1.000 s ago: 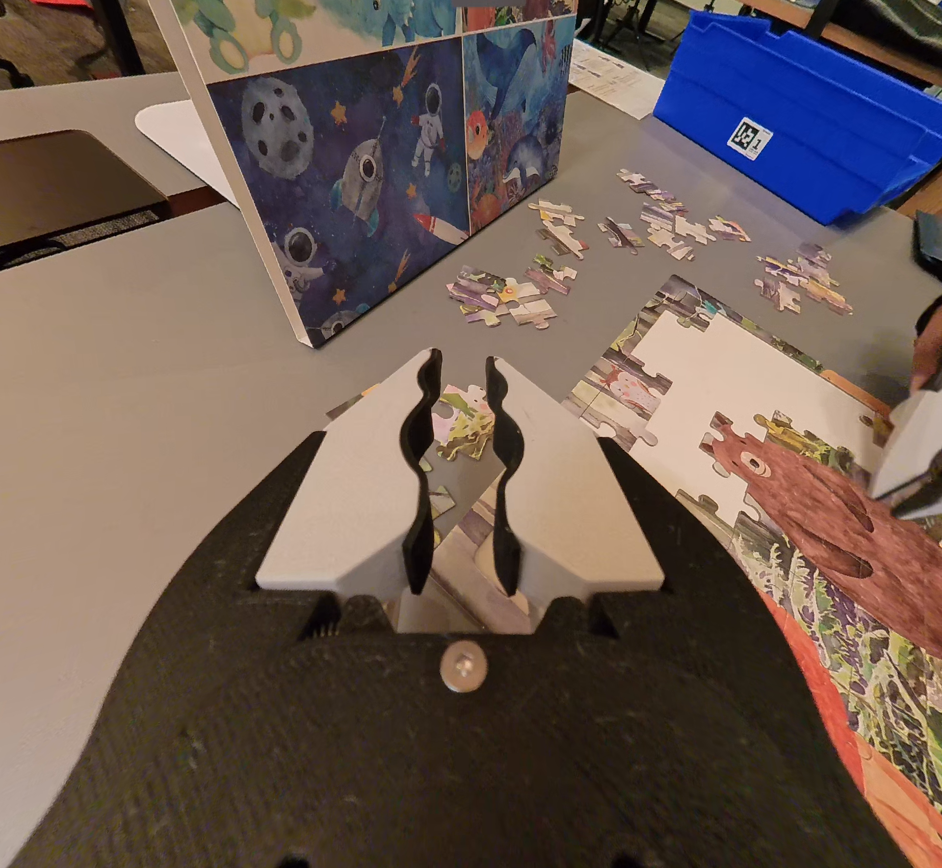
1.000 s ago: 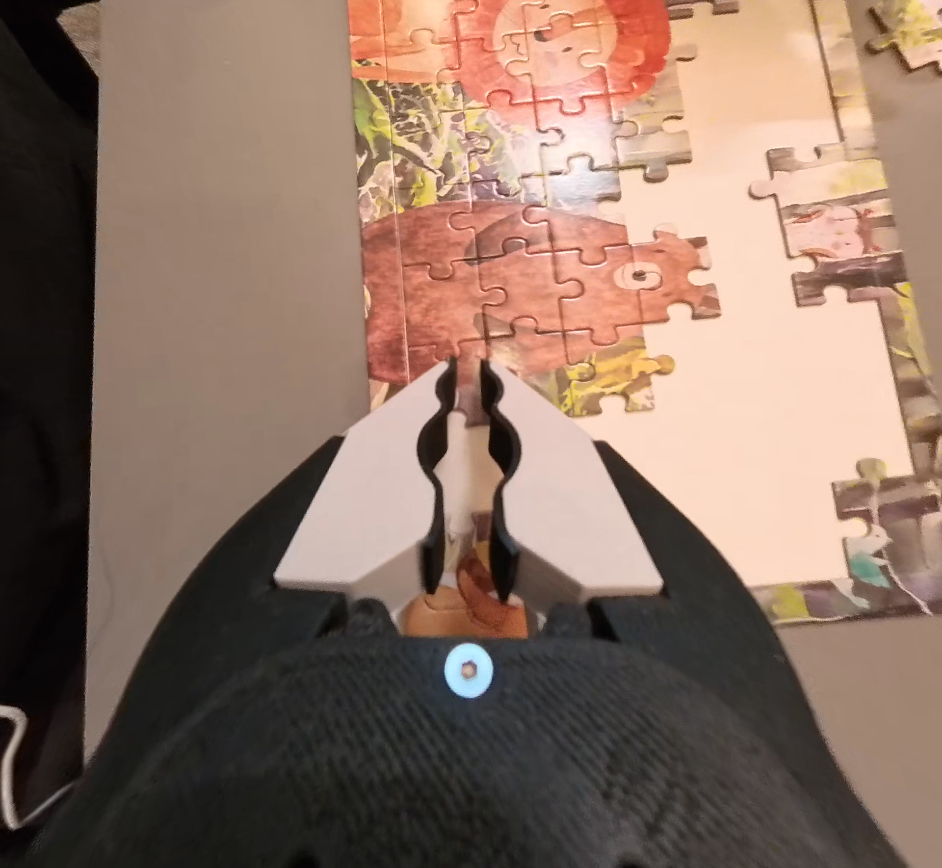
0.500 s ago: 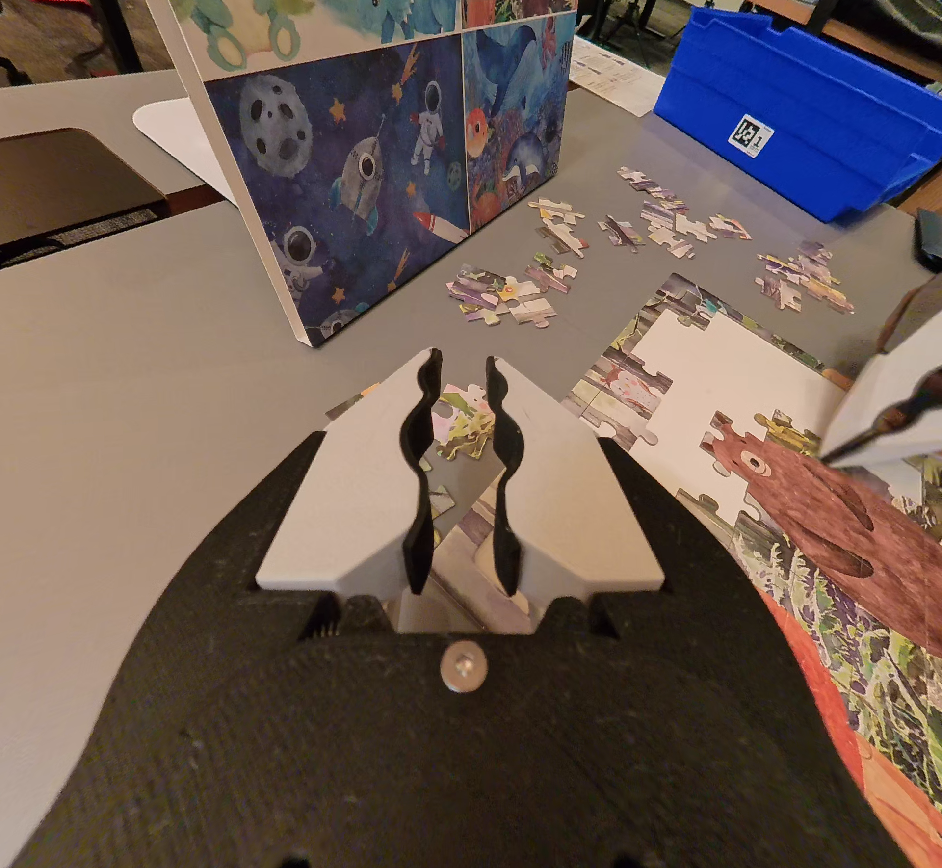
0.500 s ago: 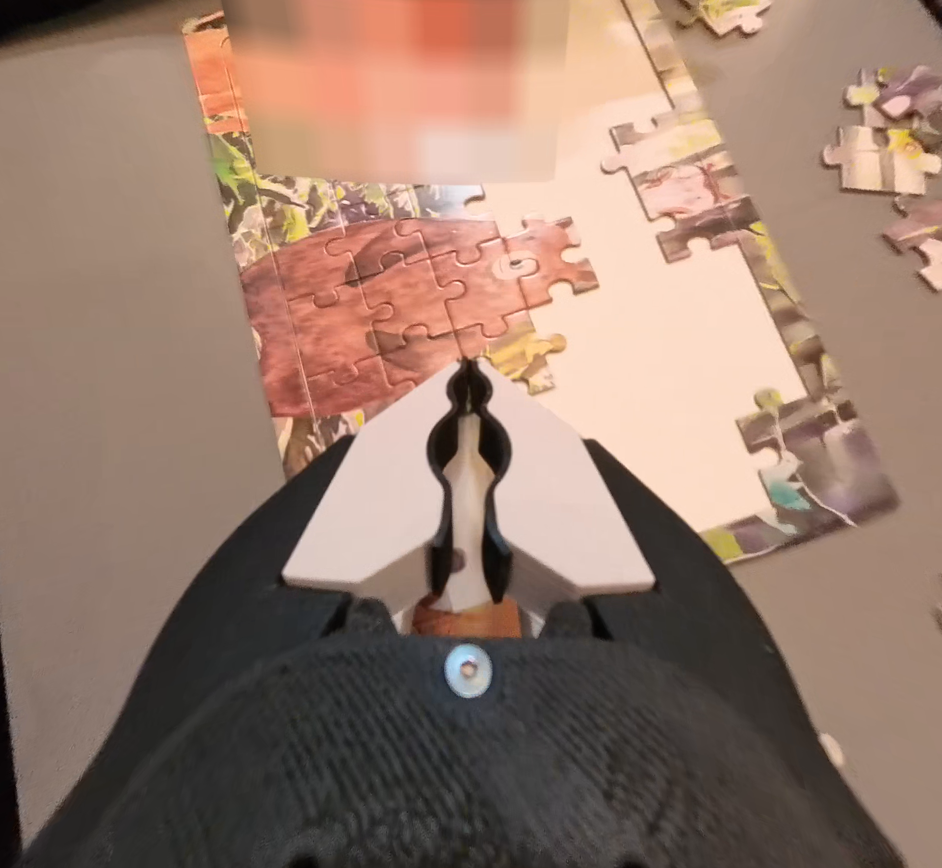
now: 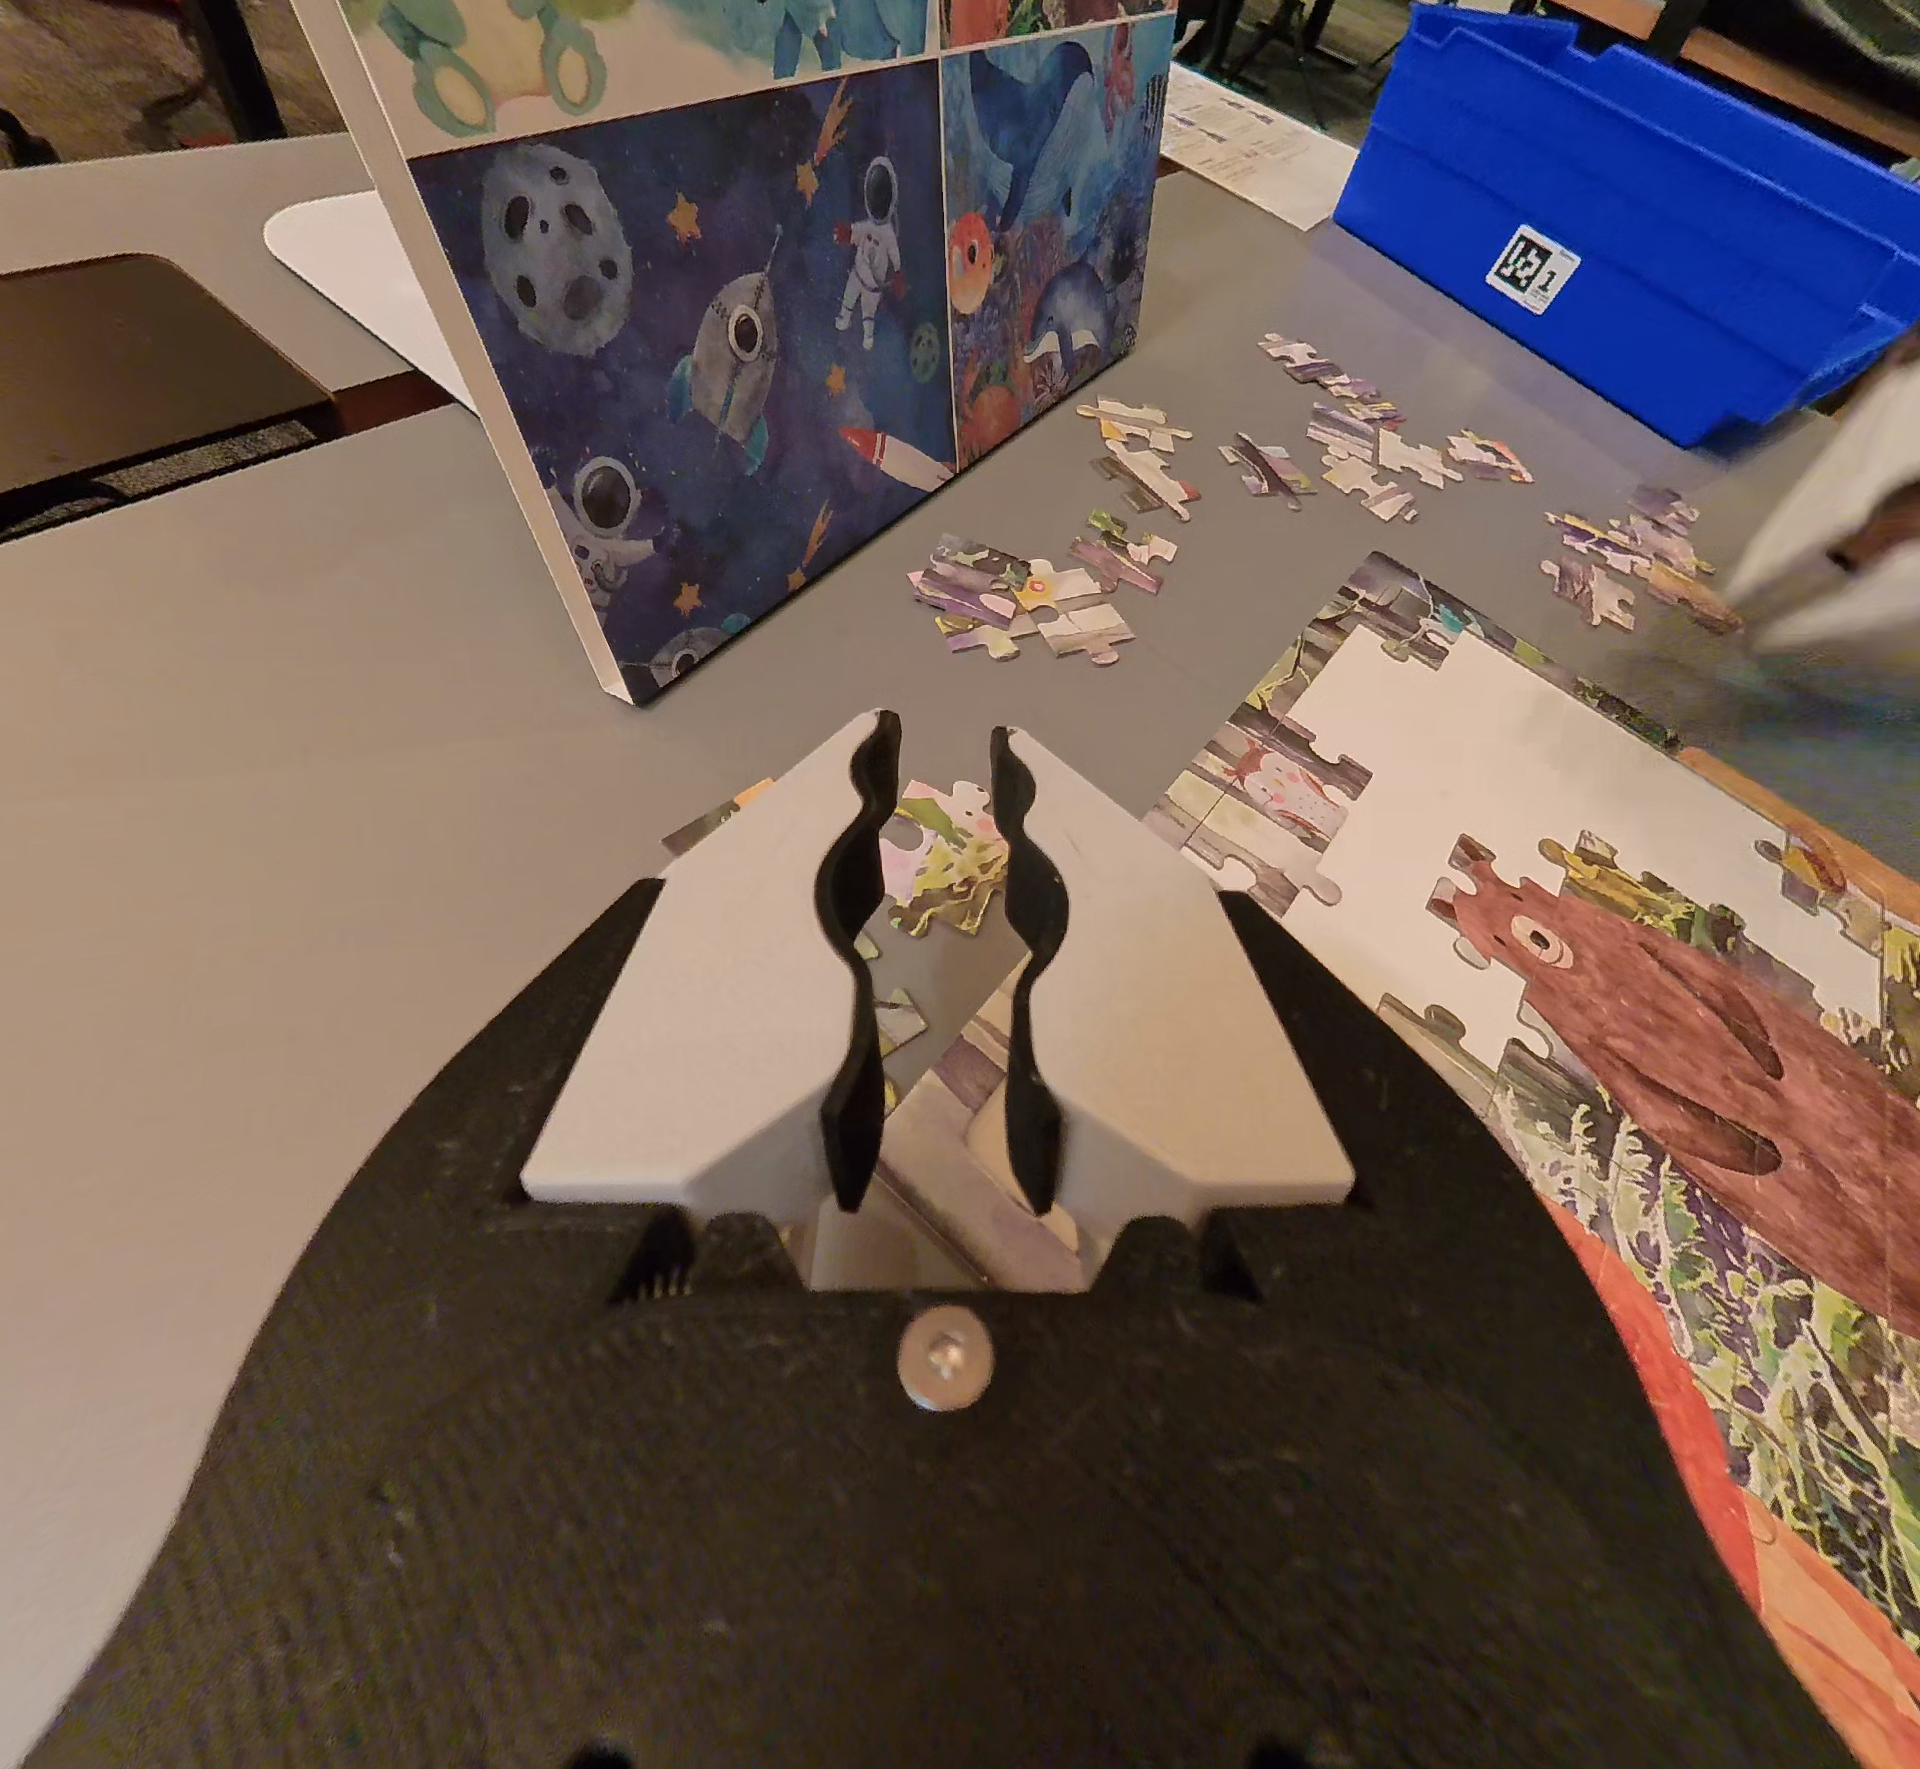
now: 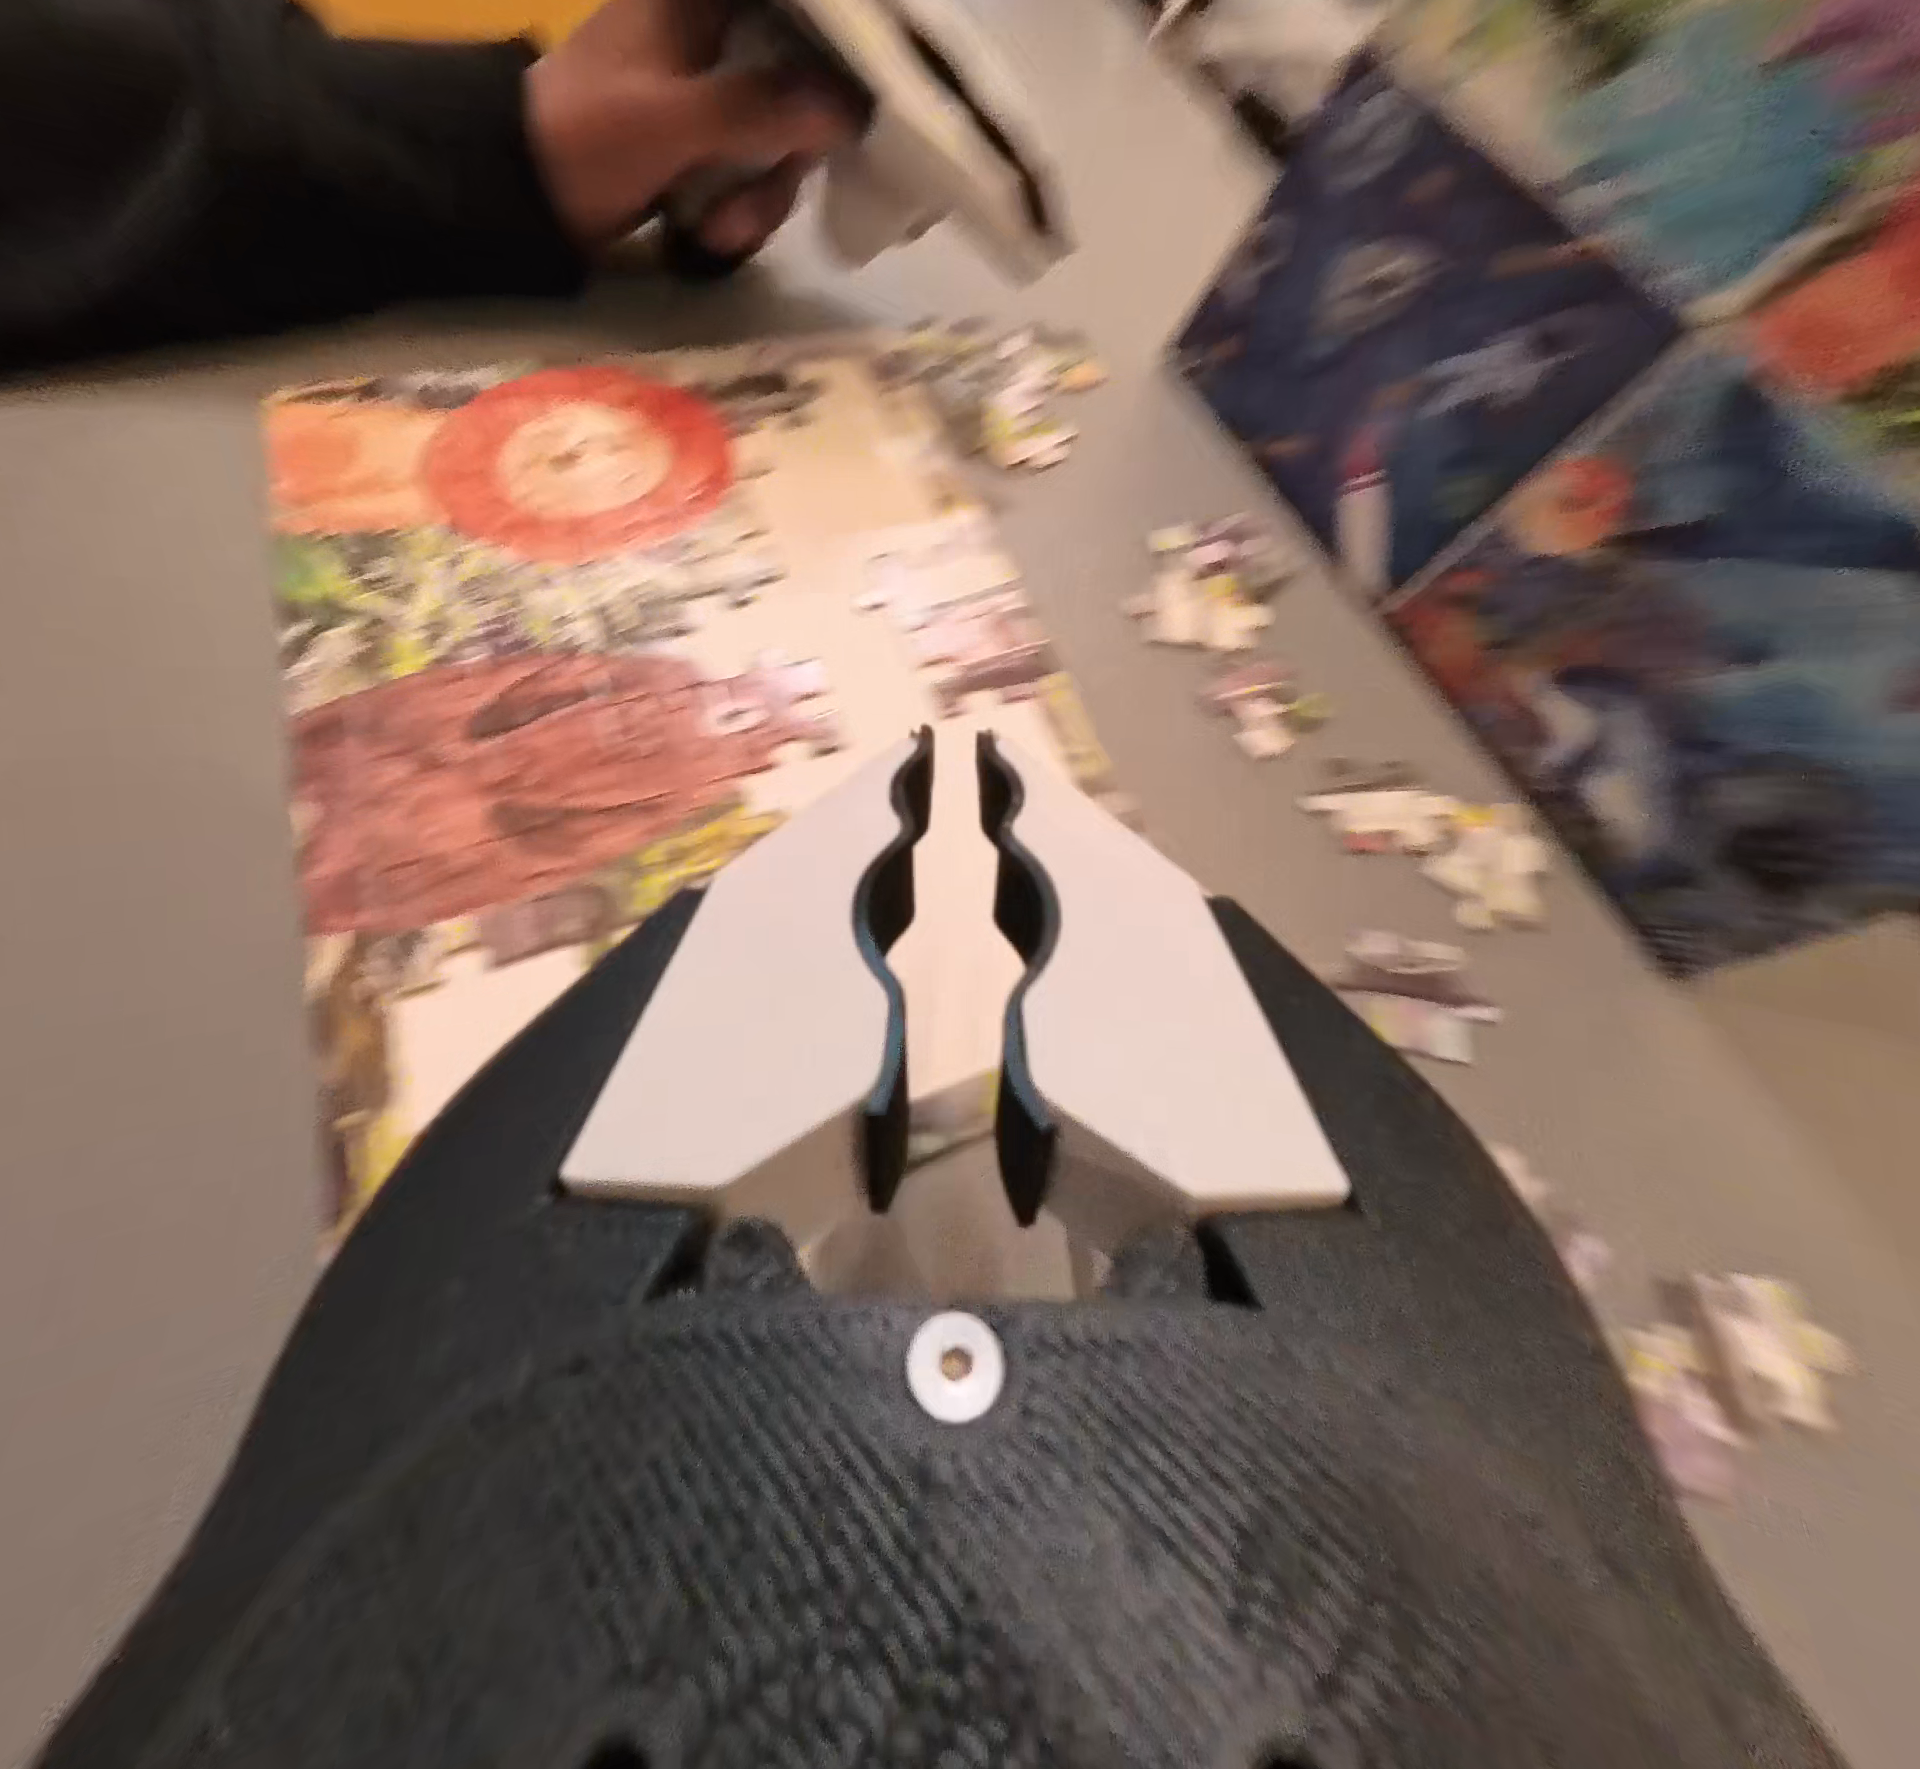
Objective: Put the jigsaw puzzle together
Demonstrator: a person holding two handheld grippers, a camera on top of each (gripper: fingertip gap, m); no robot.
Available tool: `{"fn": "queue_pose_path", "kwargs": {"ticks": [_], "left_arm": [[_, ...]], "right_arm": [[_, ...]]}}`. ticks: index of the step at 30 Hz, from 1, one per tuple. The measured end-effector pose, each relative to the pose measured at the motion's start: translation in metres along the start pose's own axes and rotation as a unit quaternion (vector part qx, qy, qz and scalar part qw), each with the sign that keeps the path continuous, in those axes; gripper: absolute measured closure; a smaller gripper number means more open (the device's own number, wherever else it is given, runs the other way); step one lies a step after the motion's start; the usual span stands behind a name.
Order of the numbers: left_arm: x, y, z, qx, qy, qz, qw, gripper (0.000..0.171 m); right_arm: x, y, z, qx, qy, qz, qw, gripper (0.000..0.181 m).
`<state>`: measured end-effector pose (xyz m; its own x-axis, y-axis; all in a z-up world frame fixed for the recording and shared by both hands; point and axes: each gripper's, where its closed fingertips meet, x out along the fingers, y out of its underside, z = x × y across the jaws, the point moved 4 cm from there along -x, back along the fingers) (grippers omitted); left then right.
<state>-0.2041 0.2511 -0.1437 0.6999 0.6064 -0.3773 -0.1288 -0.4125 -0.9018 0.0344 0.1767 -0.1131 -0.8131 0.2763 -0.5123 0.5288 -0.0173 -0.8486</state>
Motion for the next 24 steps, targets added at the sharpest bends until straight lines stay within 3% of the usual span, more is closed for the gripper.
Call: {"fn": "queue_pose_path", "kwargs": {"ticks": [3, 5, 8, 11, 24], "left_arm": [[0.0, 0.0, 0.0, 0.002, -0.001, 0.0, 1.0, 0.157], [0.0, 0.0, 0.0, 0.001, -0.001, 0.0, 1.0, 0.157], [0.001, 0.0, 0.0, 0.002, 0.0, 0.003, 1.0, 0.156], [0.002, 0.002, -0.001, 0.003, 0.001, 0.01, 1.0, 0.156], [0.003, 0.002, -0.001, 0.006, 0.0, 0.012, 1.0, 0.156]], "right_arm": [[-0.017, 0.004, -0.053, 0.0, 0.103, -0.045, 0.994, 0.176], [-0.025, 0.022, -0.075, 0.037, 0.129, -0.064, 0.989, 0.177], [-0.036, 0.042, -0.08, 0.104, 0.104, -0.091, 0.985, 0.174], [-0.045, 0.051, -0.092, 0.123, 0.124, -0.104, 0.979, 0.174], [-0.06, 0.041, -0.097, 0.118, 0.161, -0.136, 0.97, 0.181]]}}
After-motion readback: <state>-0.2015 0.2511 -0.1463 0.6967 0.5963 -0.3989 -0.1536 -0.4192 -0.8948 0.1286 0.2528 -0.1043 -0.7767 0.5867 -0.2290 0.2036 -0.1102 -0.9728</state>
